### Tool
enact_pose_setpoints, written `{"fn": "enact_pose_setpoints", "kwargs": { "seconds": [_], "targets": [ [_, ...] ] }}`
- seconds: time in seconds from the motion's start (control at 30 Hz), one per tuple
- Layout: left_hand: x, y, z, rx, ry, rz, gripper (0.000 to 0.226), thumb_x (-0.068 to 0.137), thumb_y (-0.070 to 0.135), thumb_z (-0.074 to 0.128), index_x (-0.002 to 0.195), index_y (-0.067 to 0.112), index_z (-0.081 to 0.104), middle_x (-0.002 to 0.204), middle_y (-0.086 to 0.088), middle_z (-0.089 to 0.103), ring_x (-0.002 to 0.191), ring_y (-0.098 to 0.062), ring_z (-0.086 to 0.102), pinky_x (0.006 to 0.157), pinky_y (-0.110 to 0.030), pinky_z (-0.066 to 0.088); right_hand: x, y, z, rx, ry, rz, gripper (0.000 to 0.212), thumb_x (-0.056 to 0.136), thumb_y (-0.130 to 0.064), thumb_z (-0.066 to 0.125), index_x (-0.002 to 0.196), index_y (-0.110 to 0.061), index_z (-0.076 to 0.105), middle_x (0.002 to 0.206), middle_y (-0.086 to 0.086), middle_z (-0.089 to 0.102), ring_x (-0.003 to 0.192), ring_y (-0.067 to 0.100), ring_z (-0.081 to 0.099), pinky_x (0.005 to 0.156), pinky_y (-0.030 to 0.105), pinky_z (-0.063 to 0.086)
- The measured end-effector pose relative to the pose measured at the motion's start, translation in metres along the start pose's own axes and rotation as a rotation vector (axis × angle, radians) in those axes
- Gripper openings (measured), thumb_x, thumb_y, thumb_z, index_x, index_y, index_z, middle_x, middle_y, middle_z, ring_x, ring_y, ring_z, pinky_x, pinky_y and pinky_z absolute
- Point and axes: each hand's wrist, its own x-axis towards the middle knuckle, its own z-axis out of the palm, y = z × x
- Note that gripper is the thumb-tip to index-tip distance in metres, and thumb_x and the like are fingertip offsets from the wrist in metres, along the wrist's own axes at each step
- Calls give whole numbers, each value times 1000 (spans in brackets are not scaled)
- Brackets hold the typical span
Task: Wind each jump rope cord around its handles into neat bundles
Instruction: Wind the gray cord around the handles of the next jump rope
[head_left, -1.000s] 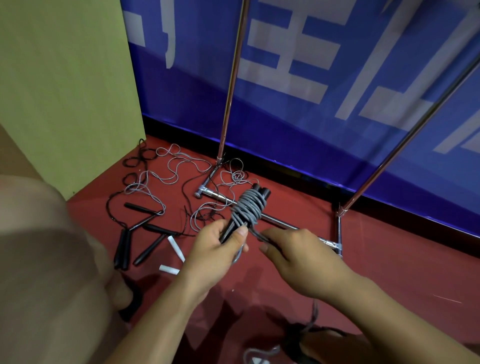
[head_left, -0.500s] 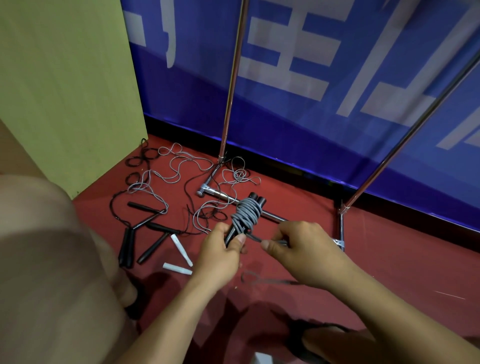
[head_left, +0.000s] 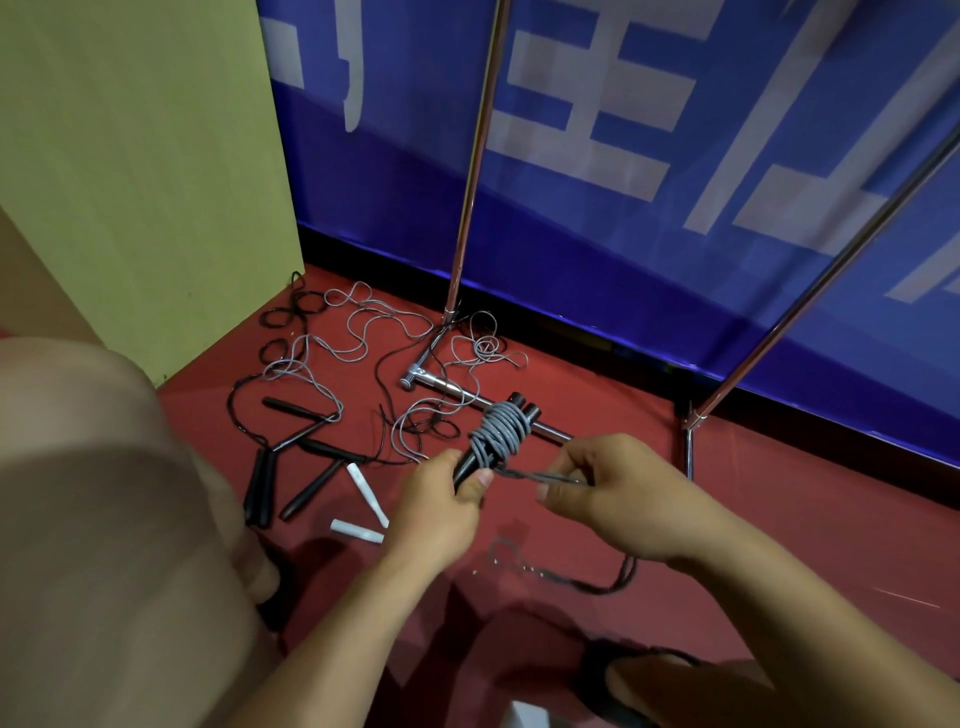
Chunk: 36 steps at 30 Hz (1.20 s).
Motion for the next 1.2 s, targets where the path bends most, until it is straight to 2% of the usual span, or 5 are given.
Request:
{"fn": "enact_pose_setpoints", "kwargs": {
  "seconds": [0.5,0.67,0.9,1.13,1.2],
  "targets": [
    [-21,19,0,210,-288,349,23,88,34,65,80,17,51,63,3,51,66,-22,52,64,-39,45,9,21,-16,-488,223,-228,36,87,-63,49,100,-33,66,89,-8,65,88,20,62,70,39,51],
    [-25,29,-12,76,-428,367,29,84,39,60,73,16,45,61,5,43,59,-15,42,59,-43,39,20,27,-30,-367,275,-24,59,62,-81,62,82,-26,70,70,-4,65,68,15,60,60,33,51],
    [-33,46,-27,-309,-721,277,19,88,22,60,78,7,56,63,-1,55,48,-10,45,50,-22,36,27,36,-36,261,-85,68,44,61,-49,80,80,-10,72,65,1,58,59,11,47,60,28,40],
    [-31,45,-32,-625,-661,227,44,72,30,50,94,-7,63,65,-13,56,42,-17,40,44,-24,30,31,44,-22,300,-82,-72,14,71,5,68,84,2,64,75,15,67,69,15,60,68,31,48],
    [-29,44,-32,-672,-622,209,49,70,31,49,95,-10,62,63,-12,56,42,-18,38,44,-24,30,30,42,-19,202,-34,-110,10,65,-1,55,74,-3,61,67,10,59,66,12,50,62,32,43]
  ]
}}
